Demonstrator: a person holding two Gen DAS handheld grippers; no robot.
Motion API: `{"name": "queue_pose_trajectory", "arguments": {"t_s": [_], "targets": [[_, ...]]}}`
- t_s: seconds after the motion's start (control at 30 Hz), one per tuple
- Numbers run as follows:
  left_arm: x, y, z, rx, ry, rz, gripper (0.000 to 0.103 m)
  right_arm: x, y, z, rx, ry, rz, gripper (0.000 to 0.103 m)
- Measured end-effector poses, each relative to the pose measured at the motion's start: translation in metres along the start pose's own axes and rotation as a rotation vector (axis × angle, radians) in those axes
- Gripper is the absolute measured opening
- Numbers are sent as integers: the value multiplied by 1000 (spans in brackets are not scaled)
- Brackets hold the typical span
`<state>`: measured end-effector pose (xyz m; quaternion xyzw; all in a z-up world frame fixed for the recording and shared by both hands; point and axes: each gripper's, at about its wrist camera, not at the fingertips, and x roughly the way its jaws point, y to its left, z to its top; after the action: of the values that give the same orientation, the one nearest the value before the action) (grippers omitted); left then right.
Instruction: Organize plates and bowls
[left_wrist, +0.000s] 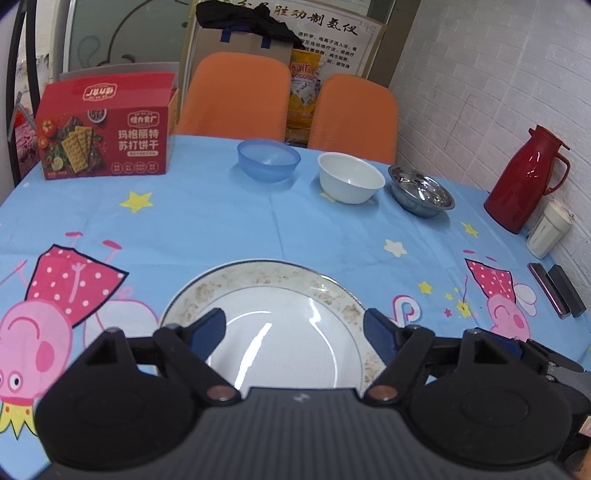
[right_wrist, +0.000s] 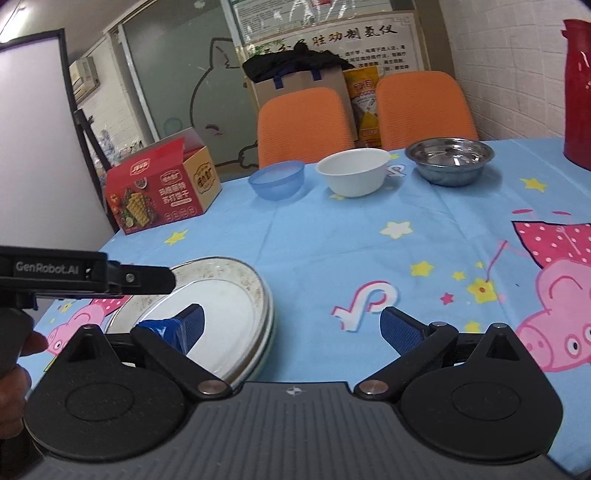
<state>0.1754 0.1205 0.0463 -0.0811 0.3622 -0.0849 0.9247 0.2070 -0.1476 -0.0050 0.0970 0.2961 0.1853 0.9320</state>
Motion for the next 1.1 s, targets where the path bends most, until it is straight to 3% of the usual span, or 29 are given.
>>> {"name": "queue_pose_trajectory", "arguments": {"t_s": [0.57,1.1], "targets": [[42,-99,3,116,102,-42,80,-31,-110,-30,260,-27,-90,90],[75,-166,6,217,143,-18,81,-66,-168,-27,304,-101,-114,90]]}}
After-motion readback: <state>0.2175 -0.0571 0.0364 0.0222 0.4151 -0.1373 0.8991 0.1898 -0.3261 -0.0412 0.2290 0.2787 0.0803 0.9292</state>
